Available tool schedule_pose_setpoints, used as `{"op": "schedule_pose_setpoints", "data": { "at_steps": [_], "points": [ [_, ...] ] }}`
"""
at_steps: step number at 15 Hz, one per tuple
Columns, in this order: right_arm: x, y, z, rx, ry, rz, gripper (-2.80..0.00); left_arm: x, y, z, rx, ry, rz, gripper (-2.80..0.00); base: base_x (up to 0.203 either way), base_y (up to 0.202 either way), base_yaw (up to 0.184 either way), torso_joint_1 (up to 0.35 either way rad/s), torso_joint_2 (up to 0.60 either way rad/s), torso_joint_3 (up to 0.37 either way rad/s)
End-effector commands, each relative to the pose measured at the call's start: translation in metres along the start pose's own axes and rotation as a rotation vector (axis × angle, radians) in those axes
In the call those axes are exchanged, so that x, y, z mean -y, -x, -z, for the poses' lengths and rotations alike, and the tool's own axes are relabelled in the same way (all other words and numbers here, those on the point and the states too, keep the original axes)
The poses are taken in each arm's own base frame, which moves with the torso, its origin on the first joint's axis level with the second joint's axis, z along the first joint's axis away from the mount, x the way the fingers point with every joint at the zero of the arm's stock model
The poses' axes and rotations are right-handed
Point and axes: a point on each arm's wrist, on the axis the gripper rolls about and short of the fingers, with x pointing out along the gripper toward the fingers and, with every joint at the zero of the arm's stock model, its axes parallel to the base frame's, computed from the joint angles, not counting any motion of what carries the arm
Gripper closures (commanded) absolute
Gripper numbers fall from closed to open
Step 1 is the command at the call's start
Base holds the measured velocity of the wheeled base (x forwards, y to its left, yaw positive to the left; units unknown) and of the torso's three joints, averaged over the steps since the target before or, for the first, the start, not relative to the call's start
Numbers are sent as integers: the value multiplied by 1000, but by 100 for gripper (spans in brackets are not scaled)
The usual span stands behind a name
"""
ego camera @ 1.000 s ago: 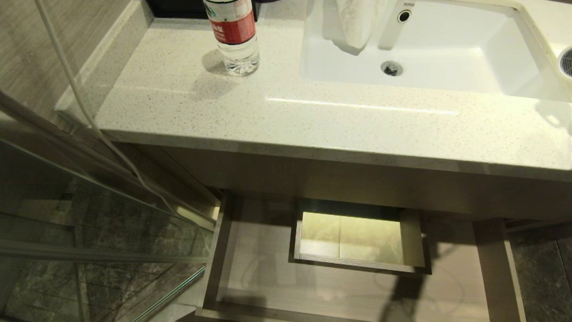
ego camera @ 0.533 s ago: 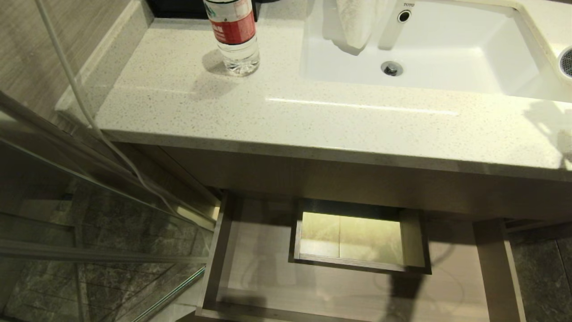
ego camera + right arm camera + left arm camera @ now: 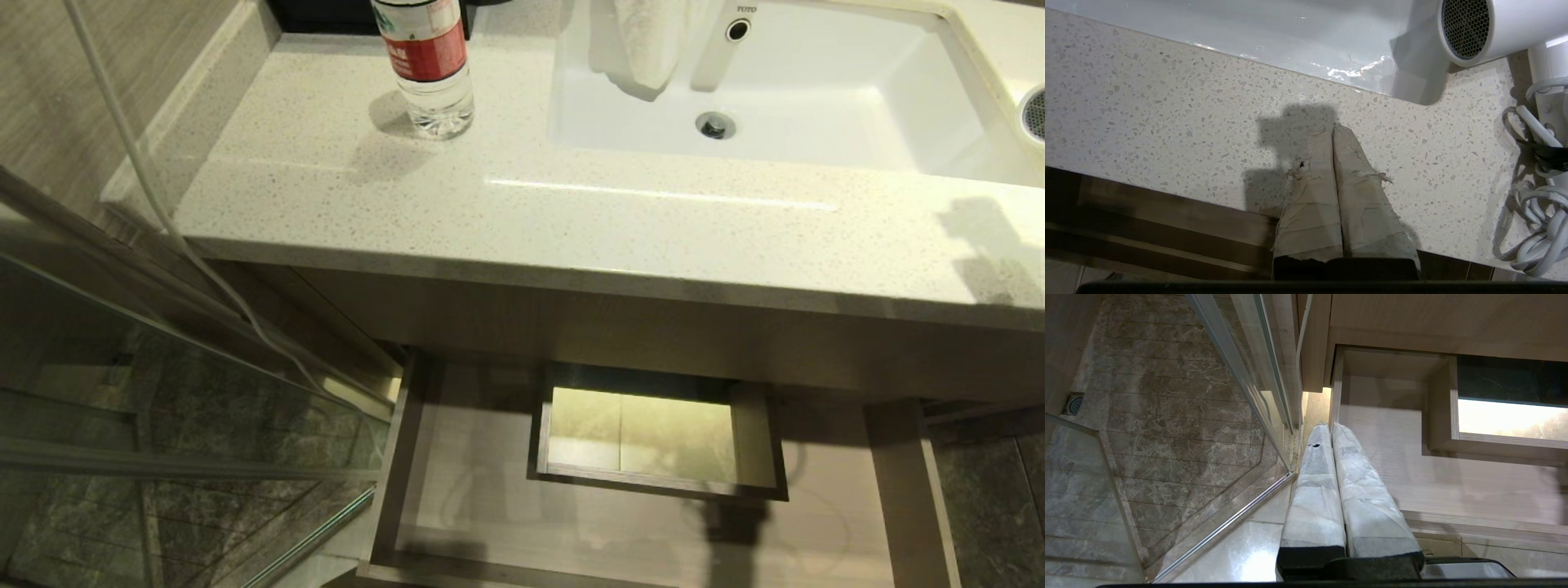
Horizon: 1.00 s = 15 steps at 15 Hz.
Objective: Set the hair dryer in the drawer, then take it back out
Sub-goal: Close the drawer
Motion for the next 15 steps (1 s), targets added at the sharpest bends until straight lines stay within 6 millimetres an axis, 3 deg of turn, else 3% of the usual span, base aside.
{"op": "schedule_pose_setpoints", "data": {
  "at_steps": [1, 15],
  "points": [
    [-4, 4, 3, -4, 3, -10, 0, 0, 0, 0, 1, 0, -1, 0, 0, 0, 0, 0, 0, 0],
    [-11, 12, 7, 25, 28, 29, 0, 0, 0, 0, 0, 0, 0, 0, 0, 0, 0, 0, 0, 0]
  ]
}}
